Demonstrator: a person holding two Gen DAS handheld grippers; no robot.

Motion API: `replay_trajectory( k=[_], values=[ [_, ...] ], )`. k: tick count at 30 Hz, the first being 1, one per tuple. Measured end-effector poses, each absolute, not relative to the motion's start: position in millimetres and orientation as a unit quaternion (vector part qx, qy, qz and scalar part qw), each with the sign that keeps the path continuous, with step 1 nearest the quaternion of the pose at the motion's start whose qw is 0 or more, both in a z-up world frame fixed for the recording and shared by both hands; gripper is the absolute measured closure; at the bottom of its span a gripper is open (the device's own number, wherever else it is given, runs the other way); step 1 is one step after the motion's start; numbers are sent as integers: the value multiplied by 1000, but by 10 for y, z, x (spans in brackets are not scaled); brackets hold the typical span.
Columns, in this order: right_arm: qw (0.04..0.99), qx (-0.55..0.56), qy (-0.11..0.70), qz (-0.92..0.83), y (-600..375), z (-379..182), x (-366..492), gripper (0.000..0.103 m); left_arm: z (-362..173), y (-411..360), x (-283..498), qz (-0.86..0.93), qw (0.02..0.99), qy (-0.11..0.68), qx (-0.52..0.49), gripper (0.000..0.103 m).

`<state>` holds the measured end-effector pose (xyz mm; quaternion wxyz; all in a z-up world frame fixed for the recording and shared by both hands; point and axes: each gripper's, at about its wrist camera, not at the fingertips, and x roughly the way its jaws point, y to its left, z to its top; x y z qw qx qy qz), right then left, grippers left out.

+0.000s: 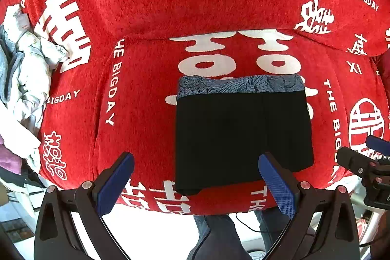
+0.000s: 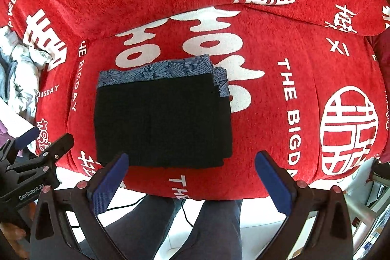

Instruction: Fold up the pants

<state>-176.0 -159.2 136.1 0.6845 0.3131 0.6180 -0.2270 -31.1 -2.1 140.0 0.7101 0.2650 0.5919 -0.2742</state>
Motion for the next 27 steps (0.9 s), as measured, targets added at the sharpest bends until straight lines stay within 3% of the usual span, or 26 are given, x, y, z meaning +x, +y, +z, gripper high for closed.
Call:
replay_trajectory(
  k=[27],
  values=[
    [688,296,624,-223,-1536,1436,-1589,0,1424,35,-287,-267,705,604,261,1]
  ],
)
